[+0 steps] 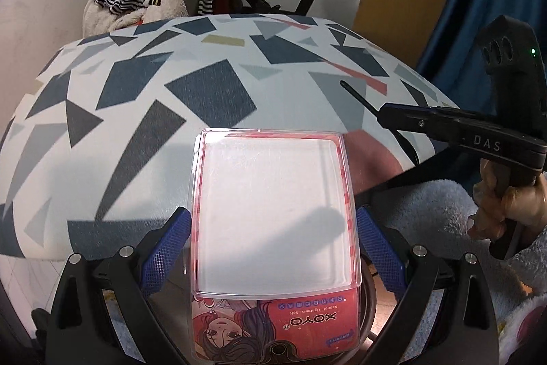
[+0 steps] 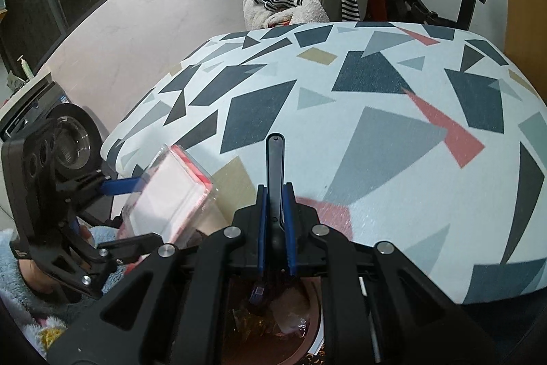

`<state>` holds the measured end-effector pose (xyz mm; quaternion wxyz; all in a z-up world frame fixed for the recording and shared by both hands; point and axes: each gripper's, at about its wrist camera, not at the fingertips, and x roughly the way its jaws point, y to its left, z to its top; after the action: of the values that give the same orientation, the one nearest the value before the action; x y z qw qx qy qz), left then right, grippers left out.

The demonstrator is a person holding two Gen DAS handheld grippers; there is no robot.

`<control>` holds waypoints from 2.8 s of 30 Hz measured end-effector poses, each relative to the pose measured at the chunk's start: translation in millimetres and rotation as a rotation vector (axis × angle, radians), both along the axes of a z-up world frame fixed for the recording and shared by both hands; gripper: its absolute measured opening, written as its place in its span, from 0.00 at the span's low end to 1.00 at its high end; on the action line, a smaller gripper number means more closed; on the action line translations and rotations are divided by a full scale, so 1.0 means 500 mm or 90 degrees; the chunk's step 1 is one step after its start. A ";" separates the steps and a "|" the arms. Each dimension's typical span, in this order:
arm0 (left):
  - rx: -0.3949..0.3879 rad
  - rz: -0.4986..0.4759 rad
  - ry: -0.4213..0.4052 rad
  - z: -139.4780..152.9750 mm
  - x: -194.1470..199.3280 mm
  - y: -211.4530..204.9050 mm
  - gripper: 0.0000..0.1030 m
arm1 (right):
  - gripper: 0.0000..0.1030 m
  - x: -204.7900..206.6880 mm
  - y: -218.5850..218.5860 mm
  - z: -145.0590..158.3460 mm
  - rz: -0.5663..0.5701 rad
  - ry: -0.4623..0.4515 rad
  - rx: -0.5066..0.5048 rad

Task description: Collect trash

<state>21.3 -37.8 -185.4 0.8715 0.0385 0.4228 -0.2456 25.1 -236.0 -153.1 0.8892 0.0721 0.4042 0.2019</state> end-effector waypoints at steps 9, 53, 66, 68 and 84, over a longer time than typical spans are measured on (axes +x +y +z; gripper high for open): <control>-0.002 -0.022 0.025 -0.022 -0.015 -0.005 0.94 | 0.13 -0.014 0.002 -0.013 0.000 0.011 0.006; -0.005 0.118 -0.044 0.035 -0.047 0.115 0.94 | 0.52 -0.069 0.120 -0.154 0.121 0.161 -0.039; 0.025 0.151 -0.142 0.127 -0.035 0.112 0.94 | 0.94 -0.035 0.068 -0.007 0.041 0.034 -0.085; 0.036 0.163 -0.167 0.158 -0.030 0.107 0.94 | 0.94 -0.028 0.057 0.026 0.030 0.010 -0.087; 0.033 0.144 -0.255 0.359 -0.022 0.076 0.94 | 0.94 -0.011 0.020 0.267 -0.005 -0.142 -0.115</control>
<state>10.1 0.2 -5.9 0.9587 0.0614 0.2492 -0.1225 19.8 -226.0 -19.8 0.9323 -0.0298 0.3190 0.1679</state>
